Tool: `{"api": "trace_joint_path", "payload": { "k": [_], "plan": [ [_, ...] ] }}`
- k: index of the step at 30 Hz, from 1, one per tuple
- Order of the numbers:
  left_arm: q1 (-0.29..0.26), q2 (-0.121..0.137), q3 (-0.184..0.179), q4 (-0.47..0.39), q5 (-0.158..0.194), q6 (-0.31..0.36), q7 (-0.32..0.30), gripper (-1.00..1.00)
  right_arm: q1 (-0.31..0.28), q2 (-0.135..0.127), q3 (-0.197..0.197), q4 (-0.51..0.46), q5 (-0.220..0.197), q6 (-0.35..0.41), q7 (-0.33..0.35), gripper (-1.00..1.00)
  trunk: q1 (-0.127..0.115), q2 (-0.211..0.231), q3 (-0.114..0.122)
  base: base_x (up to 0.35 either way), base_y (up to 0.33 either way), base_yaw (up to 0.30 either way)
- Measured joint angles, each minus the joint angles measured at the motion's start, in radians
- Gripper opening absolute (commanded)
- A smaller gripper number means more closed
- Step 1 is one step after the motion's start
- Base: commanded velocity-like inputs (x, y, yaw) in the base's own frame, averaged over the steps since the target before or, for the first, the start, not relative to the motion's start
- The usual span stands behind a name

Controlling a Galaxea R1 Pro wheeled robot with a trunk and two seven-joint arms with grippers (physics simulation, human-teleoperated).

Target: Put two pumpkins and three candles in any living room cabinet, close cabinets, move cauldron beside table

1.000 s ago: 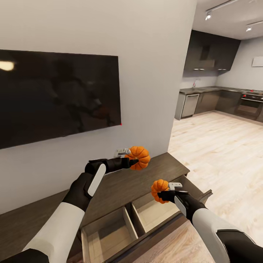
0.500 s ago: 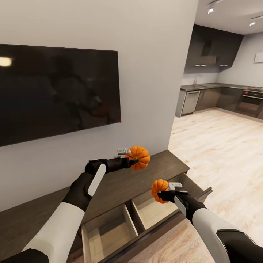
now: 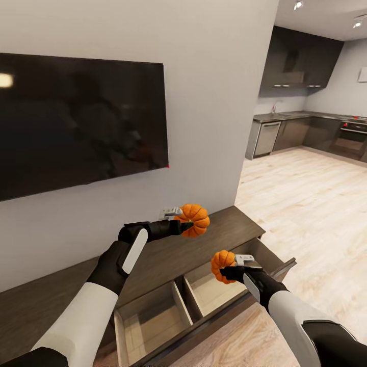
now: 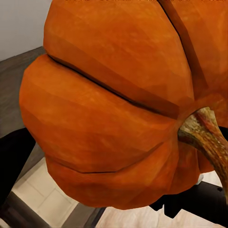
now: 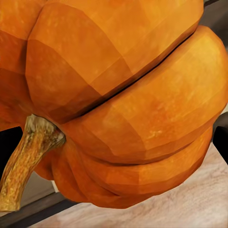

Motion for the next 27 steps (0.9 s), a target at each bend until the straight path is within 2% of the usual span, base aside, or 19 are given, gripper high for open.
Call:
{"api": "trace_joint_path", "payload": {
  "k": [27],
  "plan": [
    [0.0, -0.001, -0.001, 0.001, 0.001, 0.0, 0.001, -1.0, 0.0, 0.0, 0.0, -0.002, -0.003, -0.002, 0.0, -1.0, 0.0, 0.0, -0.042, 0.0, 0.0, 0.0]
  ]
}}
